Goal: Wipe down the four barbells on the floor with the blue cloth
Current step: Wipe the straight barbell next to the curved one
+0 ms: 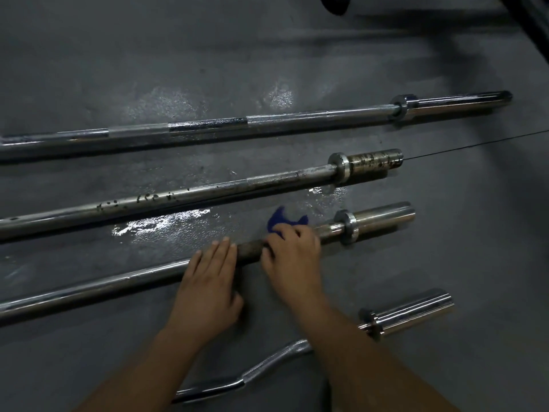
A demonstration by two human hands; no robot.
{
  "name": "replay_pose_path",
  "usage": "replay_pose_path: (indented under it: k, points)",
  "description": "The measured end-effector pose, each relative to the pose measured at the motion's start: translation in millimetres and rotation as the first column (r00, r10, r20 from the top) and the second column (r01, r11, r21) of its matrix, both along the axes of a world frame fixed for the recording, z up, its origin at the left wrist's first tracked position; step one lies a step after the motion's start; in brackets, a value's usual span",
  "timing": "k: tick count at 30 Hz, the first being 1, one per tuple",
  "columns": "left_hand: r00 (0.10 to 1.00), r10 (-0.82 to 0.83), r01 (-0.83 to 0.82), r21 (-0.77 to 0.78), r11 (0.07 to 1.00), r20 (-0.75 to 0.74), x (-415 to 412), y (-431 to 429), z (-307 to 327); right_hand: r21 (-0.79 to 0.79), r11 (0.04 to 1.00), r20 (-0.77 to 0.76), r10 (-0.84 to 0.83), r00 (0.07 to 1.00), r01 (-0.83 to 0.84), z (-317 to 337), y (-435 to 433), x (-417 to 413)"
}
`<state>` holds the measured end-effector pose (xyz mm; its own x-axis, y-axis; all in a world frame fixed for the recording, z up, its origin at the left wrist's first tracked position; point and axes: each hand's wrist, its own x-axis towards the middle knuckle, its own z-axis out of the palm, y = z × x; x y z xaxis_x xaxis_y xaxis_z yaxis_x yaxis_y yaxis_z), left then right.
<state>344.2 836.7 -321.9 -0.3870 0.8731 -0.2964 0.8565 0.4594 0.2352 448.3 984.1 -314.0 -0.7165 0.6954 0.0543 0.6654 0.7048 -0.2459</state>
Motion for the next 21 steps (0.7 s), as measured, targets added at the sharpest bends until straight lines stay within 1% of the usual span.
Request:
replay_pose_path:
  k: [1, 2, 3, 4, 5, 7, 10, 11, 13, 16, 17, 18, 19, 21]
  points:
    - [1.000, 0.005, -0.005, 0.005, 1.000, 0.000, 0, 0, 0, -0.010, 1.000, 0.015, 0.023, 1.000, -0.023, -3, 12, 5]
    - [1.000, 0.012, -0.012, 0.010, 1.000, 0.001, 0, 0, -1, -0.043, 0.997, 0.002, -0.057, 0.998, 0.057, -4, 25, 13]
    - [1.000, 0.019, -0.019, 0.012, 1.000, 0.002, 0, -1, -2, -0.082, 0.980, -0.012, -0.185, 0.983, 0.184, -4, 35, 24]
    - [1.000, 0.025, -0.025, 0.013, 1.000, 0.002, -1, -2, -3, -0.103, 0.957, -0.006, -0.275, 0.961, 0.273, -4, 41, 34]
    - [1.000, 0.028, -0.028, 0.020, 0.999, -0.001, -1, -3, -4, -0.088, 0.952, 0.016, -0.291, 0.956, 0.292, -4, 42, 38]
    - [1.000, 0.015, -0.015, 0.021, 1.000, -0.006, 0, -5, -5, -0.004, 0.965, 0.061, -0.261, 0.963, 0.262, -4, 38, 33]
    - [1.000, 0.014, -0.014, 0.021, 1.000, -0.014, -1, -9, -2, 0.051, 0.952, 0.072, -0.304, 0.950, 0.301, 0, 39, 15]
    - [1.000, 0.022, -0.021, 0.027, 0.999, -0.015, -2, -10, 0, 0.031, 0.959, 0.083, -0.284, 0.955, 0.283, 0, 42, 15]
    - [0.999, 0.036, -0.036, 0.039, 0.999, -0.011, -4, -13, 2, -0.037, 0.954, 0.038, -0.296, 0.954, 0.297, -2, 52, 20]
    - [0.999, 0.033, -0.032, 0.038, 0.999, -0.014, -5, -16, 1, -0.083, 0.873, -0.047, -0.485, 0.873, 0.481, -4, 48, 19]
    - [0.999, 0.036, -0.036, 0.034, 0.999, -0.010, -5, -16, 0, -0.089, 0.866, -0.052, -0.497, 0.866, 0.492, -6, 34, 12]
    - [0.999, 0.042, -0.042, 0.032, 0.999, -0.001, -4, -16, 0, -0.093, 0.883, -0.051, -0.466, 0.883, 0.460, -8, 18, 3]
    - [0.999, 0.045, -0.045, 0.029, 0.999, 0.004, -3, -15, 0, -0.096, 0.915, -0.048, -0.397, 0.917, 0.391, -9, 2, -5]
    - [0.999, 0.035, -0.035, 0.015, 0.999, -0.003, -3, -15, 0, -0.060, 0.984, -0.028, -0.171, 0.985, 0.169, -14, -11, -11]
